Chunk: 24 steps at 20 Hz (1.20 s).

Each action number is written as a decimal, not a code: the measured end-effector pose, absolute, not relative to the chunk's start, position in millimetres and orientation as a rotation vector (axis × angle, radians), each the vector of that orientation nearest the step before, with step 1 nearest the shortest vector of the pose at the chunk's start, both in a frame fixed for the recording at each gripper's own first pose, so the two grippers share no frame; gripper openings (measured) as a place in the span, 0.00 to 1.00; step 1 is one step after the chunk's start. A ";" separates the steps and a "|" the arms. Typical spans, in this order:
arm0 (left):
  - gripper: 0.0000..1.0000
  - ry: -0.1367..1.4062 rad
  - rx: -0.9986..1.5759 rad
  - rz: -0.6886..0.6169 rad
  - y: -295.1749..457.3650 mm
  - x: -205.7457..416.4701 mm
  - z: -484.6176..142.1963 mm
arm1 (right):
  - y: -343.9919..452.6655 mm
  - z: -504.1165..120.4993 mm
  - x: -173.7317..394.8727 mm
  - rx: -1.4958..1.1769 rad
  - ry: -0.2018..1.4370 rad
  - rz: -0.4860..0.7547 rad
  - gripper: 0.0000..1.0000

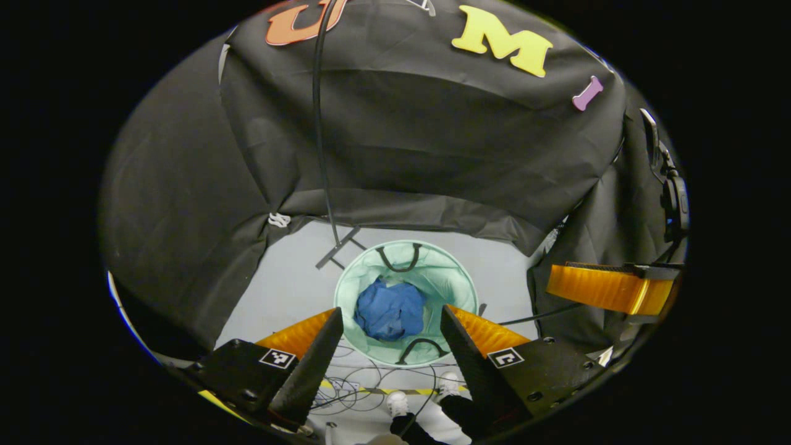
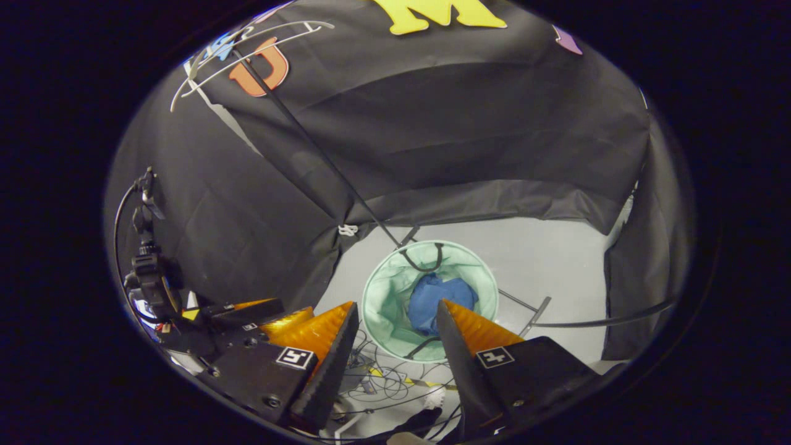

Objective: Grasp the clothes on the hanger with both hands and then place them into the laundry hamper below.

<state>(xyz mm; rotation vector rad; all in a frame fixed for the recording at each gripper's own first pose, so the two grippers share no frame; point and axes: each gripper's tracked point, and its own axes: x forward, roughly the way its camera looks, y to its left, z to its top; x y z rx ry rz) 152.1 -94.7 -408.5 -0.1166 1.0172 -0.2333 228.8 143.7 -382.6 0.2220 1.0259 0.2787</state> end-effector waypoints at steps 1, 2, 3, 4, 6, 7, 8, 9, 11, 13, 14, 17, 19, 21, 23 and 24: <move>0.97 0.981 -0.109 -0.214 -87.6 151.6 -398.1 | 140.9 -375.9 225.4 0.219 1.008 0.270 0.83; 0.97 0.937 -0.114 -0.201 -83.4 156.0 -386.7 | 137.5 -369.5 221.4 0.210 0.988 0.252 0.84; 0.97 0.906 -0.126 -0.193 -81.2 155.1 -375.4 | 134.4 -360.4 216.9 0.201 0.964 0.240 0.84; 0.97 0.875 -0.131 -0.194 -78.8 152.5 -365.2 | 133.7 -348.3 211.5 0.187 0.938 0.229 0.84; 0.97 0.810 -0.102 -0.192 -68.7 149.8 -342.0 | 122.9 -318.6 207.0 0.163 0.843 0.198 0.85; 1.00 0.781 -0.083 -0.193 -63.8 146.9 -328.7 | 116.3 -302.9 205.9 0.156 0.787 0.175 0.85; 0.97 0.746 -0.066 -0.198 -63.0 145.1 -315.6 | 111.9 -287.6 199.9 0.148 0.743 0.175 0.85; 1.00 0.715 -0.049 -0.197 -62.0 144.3 -300.6 | 106.6 -273.8 194.1 0.142 0.706 0.167 0.92; 0.97 0.650 -0.038 -0.202 -59.2 136.7 -275.2 | 106.3 -247.4 179.8 0.148 0.637 0.165 0.99; 1.00 0.596 -0.033 -0.205 -58.1 127.6 -251.6 | 101.6 -222.9 173.0 0.150 0.570 0.164 0.98; 0.96 0.569 -0.028 -0.209 -60.5 124.1 -237.6 | 97.2 -211.5 168.8 0.150 0.539 0.164 0.98; 0.96 0.477 -0.021 -0.215 -74.3 111.1 -195.1 | 82.8 -170.5 147.8 0.148 0.459 0.175 0.97; 0.96 0.411 -0.021 -0.205 -82.5 100.7 -164.3 | 65.9 -143.0 137.6 0.138 0.389 0.168 0.98; 0.97 0.349 -0.027 -0.186 -86.6 81.0 -132.8 | 48.7 -112.3 123.5 0.130 0.322 0.175 0.98; 0.92 0.299 -0.040 -0.160 -86.9 53.0 -99.1 | 35.9 -90.9 103.2 0.121 0.279 0.193 0.98; 0.94 0.285 -0.050 -0.150 -92.4 40.7 -86.0 | 25.4 -81.8 94.1 0.099 0.253 0.198 0.98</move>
